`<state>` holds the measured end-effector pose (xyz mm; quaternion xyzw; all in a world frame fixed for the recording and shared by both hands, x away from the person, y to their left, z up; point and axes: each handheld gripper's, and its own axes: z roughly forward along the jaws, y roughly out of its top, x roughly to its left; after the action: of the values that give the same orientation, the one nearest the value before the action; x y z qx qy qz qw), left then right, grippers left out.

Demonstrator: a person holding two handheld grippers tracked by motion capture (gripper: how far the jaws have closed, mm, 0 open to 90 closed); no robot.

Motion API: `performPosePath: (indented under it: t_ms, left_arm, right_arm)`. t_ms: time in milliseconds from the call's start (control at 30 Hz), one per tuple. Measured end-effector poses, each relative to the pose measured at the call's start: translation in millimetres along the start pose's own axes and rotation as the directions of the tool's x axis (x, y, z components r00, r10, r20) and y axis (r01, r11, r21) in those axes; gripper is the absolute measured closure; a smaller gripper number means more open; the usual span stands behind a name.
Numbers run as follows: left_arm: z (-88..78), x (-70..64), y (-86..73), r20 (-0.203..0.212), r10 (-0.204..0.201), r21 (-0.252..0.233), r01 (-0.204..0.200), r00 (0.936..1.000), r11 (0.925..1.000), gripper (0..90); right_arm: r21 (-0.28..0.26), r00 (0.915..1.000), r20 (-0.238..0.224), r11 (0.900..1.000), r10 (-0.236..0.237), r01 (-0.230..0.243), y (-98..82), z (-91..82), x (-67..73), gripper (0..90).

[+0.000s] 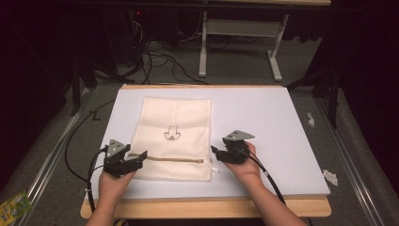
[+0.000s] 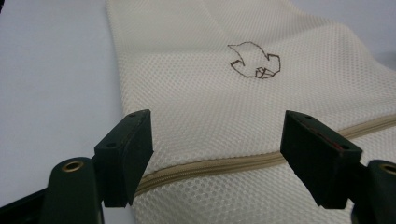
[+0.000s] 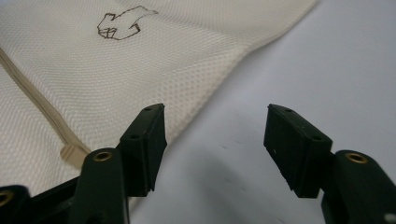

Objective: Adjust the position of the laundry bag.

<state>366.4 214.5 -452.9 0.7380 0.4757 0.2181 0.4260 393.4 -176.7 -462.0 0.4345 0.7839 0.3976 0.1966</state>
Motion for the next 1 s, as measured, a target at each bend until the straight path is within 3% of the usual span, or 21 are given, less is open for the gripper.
performPosePath:
  t_ms: [200,233,267,300,367,400,467,533,567,700,1000]
  left_arm:
    - [1.9,2.6,-2.5,-0.004,-0.007,0.012,0.007,1.0000,0.9999,26.0]
    - [1.6,3.5,-3.1,-0.005,-0.009,0.010,0.009,1.0000,0.9999,25.9]
    - [1.6,3.5,-3.1,-0.005,-0.009,0.010,0.009,1.0000,0.9999,25.9]
    - [1.3,4.0,-3.3,-0.006,-0.011,0.009,0.011,0.9999,0.9999,25.9]
    - [0.6,5.5,-3.6,-0.005,-0.018,0.006,0.018,0.9998,0.9998,25.9]
    - [0.2,6.3,-3.7,-0.002,-0.021,0.002,0.021,0.9998,0.9998,25.9]
    - [-0.5,7.6,-3.9,-0.005,-0.027,-0.002,0.027,0.9996,0.9996,25.9]
    - [-1.5,8.4,-4.0,-0.007,-0.032,-0.003,0.032,0.9995,0.9995,26.0]
    - [-2.2,8.5,-3.9,-0.006,-0.035,-0.008,0.035,0.9994,0.9994,26.0]
    - [-3.5,7.3,-3.7,0.000,-0.036,-0.013,0.036,0.9993,0.9993,26.0]
    - [1.8,2.1,-3.8,0.016,-0.012,0.002,0.012,0.9998,0.9999,26.1]
  right_arm:
    - [0.055,0.9998,-0.010,0.998,0.015,-0.014,15.2,37.3,17.8,27.9]
    - [0.077,0.9998,-0.013,0.997,0.017,-0.016,17.9,47.9,19.8,29.7]
    - [0.077,0.9998,-0.013,0.997,0.017,-0.016,17.9,47.9,19.8,29.7]
    - [0.094,0.9999,-0.005,0.995,0.015,-0.015,18.5,52.2,20.6,32.8]
    - [0.114,0.9993,0.030,0.993,-0.021,0.017,18.0,56.4,22.8,53.0]
    - [0.108,0.9993,0.009,0.994,-0.036,0.035,18.5,56.0,23.1,67.5]
    - [0.111,0.9978,0.011,0.992,-0.065,0.063,20.1,52.5,21.6,85.9]
    - [0.105,0.9990,-0.003,0.994,-0.045,0.045,19.9,48.7,17.9,88.0]
    - [0.101,0.9983,0.021,0.994,-0.054,0.051,18.6,43.6,13.2,88.3]
    - [0.113,0.9984,0.033,0.993,-0.046,0.042,14.3,36.5,3.4,88.2]
    - [0.117,0.9950,0.099,0.993,-0.010,-0.002,-15.1,-4.0,-43.9,87.3]
